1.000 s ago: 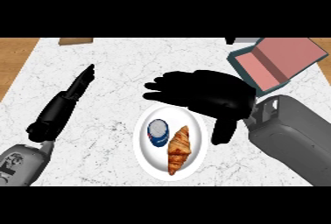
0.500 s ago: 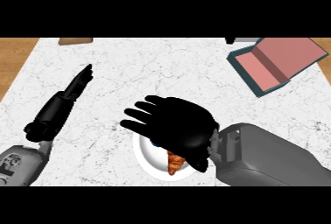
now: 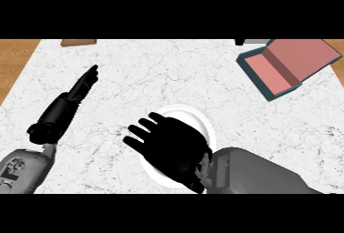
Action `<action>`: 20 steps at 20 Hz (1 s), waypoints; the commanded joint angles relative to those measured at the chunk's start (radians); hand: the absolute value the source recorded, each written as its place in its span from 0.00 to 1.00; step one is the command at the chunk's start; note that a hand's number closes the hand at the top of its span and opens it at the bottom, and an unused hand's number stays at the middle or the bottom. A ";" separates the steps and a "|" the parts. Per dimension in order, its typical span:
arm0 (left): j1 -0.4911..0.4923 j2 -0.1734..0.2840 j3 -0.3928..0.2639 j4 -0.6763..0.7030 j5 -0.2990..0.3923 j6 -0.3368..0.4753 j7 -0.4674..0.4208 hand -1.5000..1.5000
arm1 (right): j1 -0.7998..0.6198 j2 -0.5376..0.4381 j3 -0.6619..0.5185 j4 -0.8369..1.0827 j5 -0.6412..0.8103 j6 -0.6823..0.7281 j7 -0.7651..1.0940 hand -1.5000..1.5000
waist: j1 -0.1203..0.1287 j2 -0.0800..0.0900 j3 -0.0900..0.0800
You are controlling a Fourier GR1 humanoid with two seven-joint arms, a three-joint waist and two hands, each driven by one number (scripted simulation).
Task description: Pick the can from the plate and place it in the cardboard box
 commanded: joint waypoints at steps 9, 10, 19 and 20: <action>0.075 -0.026 0.084 -0.055 -0.046 -0.084 -0.016 0.50 | 0.036 0.107 -0.017 0.169 0.256 -0.044 -0.121 0.00 | 0.008 0.001 0.000; 0.032 -0.083 0.065 0.037 -0.077 -0.065 -0.050 0.50 | 0.102 0.078 0.012 0.106 0.280 -0.050 -0.108 0.00 | -0.001 0.002 0.000; 0.065 -0.067 0.122 -0.092 -0.105 -0.118 0.024 0.50 | 0.086 0.134 -0.037 0.294 0.432 -0.122 -0.229 0.00 | 0.006 0.001 0.000; 0.069 -0.085 0.116 -0.126 -0.111 -0.099 0.066 0.50 | 0.088 0.175 -0.036 0.342 0.435 -0.144 -0.243 0.00 | 0.008 0.001 0.000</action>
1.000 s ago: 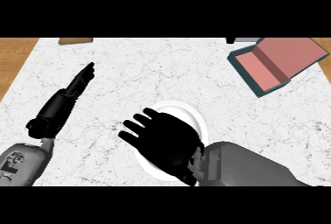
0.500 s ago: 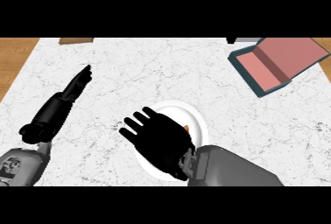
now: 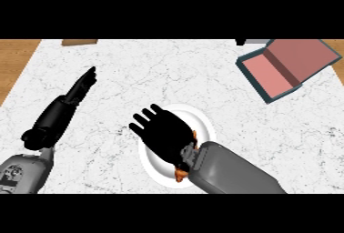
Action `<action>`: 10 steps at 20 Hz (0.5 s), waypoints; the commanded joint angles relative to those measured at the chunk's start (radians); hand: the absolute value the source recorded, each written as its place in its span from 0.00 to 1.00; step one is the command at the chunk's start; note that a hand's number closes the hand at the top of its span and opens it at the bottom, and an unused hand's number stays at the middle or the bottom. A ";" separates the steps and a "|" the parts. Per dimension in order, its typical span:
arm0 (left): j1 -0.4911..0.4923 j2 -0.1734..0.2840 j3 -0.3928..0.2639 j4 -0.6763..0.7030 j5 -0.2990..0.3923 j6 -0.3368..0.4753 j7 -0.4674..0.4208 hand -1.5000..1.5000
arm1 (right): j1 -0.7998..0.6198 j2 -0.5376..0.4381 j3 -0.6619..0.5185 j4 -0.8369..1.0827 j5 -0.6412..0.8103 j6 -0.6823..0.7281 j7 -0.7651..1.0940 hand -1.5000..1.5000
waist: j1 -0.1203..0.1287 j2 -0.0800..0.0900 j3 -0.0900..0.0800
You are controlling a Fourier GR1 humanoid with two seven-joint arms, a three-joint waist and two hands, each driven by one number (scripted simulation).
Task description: Pick the can from the plate and place it in the cardboard box
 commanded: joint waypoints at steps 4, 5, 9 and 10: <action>-0.029 -0.046 0.038 0.070 -0.052 -0.024 -0.031 0.50 | 0.062 -0.020 -0.037 0.061 0.080 -0.059 -0.155 0.00 | -0.004 0.001 0.000; 0.046 -0.062 -0.007 -0.074 -0.061 -0.015 0.037 0.50 | 0.064 0.038 -0.022 0.076 0.103 -0.029 -0.102 0.00 | 0.001 -0.001 0.000; -0.024 -0.068 0.053 0.023 -0.050 -0.052 0.025 0.50 | 0.038 0.080 -0.052 0.217 0.169 -0.100 -0.150 0.00 | 0.000 0.001 0.000; -0.012 -0.060 0.066 -0.036 -0.034 -0.063 0.060 0.50 | 0.066 0.055 -0.036 0.192 0.185 -0.089 -0.164 0.00 | 0.000 0.000 0.000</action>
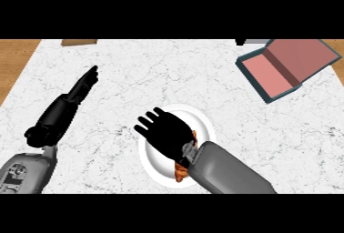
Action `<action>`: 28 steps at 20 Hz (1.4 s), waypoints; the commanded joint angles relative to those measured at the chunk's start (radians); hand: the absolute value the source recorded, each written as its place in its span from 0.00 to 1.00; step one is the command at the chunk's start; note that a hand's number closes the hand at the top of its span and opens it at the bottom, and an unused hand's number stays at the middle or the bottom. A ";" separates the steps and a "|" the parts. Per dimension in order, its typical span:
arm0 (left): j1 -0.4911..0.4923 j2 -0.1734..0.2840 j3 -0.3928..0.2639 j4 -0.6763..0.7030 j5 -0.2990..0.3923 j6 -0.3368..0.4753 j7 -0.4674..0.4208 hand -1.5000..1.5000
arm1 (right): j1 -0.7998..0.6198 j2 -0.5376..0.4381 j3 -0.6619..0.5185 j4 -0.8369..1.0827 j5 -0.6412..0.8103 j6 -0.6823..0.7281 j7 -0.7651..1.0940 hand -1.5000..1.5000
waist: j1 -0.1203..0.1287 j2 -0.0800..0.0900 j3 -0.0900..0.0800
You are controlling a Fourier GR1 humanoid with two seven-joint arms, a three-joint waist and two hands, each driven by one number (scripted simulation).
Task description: Pick the can from the plate and place it in the cardboard box
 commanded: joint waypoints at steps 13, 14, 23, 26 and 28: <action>0.041 -0.044 0.056 -0.002 -0.079 -0.054 -0.036 0.50 | 0.015 0.016 -0.014 0.155 0.100 -0.091 -0.107 1.00 | -0.001 0.000 0.000; 0.008 -0.061 0.054 -0.015 -0.059 -0.049 0.000 0.50 | -0.017 0.037 0.010 0.229 0.088 -0.163 -0.157 1.00 | 0.005 0.001 0.000; -0.013 -0.067 0.086 -0.001 -0.060 -0.074 0.012 0.50 | -0.009 0.024 0.000 0.296 0.138 -0.426 -0.280 1.00 | 0.002 0.002 0.000; 0.006 -0.075 0.054 -0.002 -0.078 -0.066 -0.008 0.50 | -0.096 0.037 -0.257 0.380 0.018 -0.377 -0.050 1.00 | 0.019 0.014 0.001; 0.008 -0.061 0.068 -0.015 -0.064 -0.077 -0.019 0.50 | -0.121 0.037 -0.397 0.435 -0.026 -0.365 0.071 1.00 | 0.030 0.025 0.001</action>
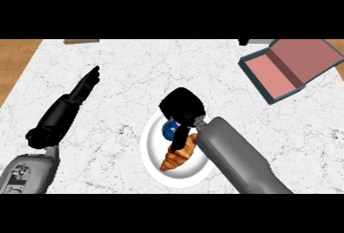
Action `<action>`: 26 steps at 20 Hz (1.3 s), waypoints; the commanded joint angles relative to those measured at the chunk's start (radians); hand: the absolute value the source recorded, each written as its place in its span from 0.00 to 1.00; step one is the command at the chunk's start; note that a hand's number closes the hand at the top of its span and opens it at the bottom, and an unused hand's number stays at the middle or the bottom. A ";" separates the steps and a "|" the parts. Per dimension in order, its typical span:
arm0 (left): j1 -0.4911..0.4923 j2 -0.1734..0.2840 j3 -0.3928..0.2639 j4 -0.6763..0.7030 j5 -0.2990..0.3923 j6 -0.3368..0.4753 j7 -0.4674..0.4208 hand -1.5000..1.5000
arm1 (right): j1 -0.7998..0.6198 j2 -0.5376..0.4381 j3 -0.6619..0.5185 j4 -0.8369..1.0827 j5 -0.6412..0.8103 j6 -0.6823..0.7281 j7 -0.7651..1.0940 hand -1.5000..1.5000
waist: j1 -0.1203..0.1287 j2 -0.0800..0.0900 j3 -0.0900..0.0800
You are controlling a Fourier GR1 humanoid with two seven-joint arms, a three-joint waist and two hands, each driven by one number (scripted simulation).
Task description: Pick the can from the plate and place it in the cardboard box
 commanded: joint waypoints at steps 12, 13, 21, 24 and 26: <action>-0.039 -0.011 -0.009 0.011 -0.009 -0.016 0.007 0.50 | -0.430 -0.043 -0.375 0.458 0.031 -0.357 0.261 1.00 | 0.041 0.015 0.001; -0.030 -0.015 -0.015 -0.016 -0.014 -0.010 0.024 0.50 | -0.429 -0.036 -0.389 0.471 0.030 -0.412 0.262 1.00 | 0.038 0.012 0.002; 0.017 0.028 0.039 -0.010 0.027 -0.050 -0.019 0.50 | -0.548 -0.118 -0.542 0.454 -0.002 -0.560 0.507 1.00 | 0.022 0.002 0.001; -0.038 -0.013 0.012 0.040 -0.021 -0.008 -0.015 0.50 | -0.545 -0.170 -0.579 0.502 0.009 -0.649 0.535 1.00 | 0.010 0.011 0.001; -0.018 -0.025 0.003 0.042 -0.037 0.004 -0.038 0.50 | -0.591 -0.205 -0.611 0.523 -0.011 -0.613 0.554 1.00 | 0.008 0.006 0.001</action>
